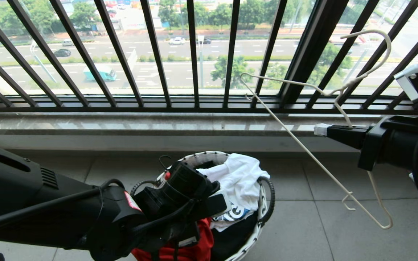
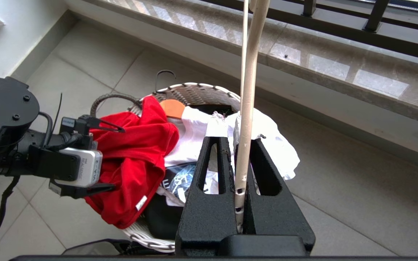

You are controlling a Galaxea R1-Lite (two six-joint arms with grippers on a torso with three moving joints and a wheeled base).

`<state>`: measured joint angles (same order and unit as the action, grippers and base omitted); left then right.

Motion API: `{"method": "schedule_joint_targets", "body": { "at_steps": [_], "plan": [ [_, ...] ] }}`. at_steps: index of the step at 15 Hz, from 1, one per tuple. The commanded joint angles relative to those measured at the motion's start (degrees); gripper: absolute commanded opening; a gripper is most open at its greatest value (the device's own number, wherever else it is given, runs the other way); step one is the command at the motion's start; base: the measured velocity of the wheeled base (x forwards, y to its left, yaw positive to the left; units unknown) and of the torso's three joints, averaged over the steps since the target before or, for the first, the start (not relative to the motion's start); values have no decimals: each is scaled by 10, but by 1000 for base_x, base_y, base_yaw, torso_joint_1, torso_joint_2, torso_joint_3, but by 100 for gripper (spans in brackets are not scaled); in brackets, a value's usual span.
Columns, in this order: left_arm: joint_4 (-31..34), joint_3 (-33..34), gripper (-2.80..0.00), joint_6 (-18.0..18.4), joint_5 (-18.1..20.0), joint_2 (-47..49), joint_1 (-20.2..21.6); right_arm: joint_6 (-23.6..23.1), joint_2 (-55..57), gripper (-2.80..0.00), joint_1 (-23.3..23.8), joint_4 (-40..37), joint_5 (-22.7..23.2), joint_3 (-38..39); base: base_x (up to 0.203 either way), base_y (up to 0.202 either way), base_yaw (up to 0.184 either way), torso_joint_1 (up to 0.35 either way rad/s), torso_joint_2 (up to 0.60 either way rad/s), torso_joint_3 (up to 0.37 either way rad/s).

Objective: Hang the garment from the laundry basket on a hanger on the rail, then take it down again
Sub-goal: Pick up clothes from the basket

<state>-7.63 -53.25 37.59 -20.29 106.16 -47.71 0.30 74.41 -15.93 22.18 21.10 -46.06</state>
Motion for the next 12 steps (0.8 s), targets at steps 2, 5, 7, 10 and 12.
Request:
{"method": "schedule_joint_targets", "body": {
  "at_steps": [2,5,7,10,12],
  "plan": [
    [-2,-1,0,5,-5,26,21,0,-1,-280,3,1,3,0,0,0,0,0,0,0],
    [1,4,0,12,-23,15,33,0,-1,-280,3,1,3,0,0,0,0,0,0,0],
    [0,9,0,17,-34,6,44,0,-1,-280,3,1,3,0,0,0,0,0,0,0],
    [0,10,0,18,-35,-12,58,0,-1,-280,3,1,4,1,0,0,0,0,0,0],
    [1,11,0,17,-36,-10,59,0,-1,-280,3,1,4,1,0,0,0,0,0,0]
  ]
}}
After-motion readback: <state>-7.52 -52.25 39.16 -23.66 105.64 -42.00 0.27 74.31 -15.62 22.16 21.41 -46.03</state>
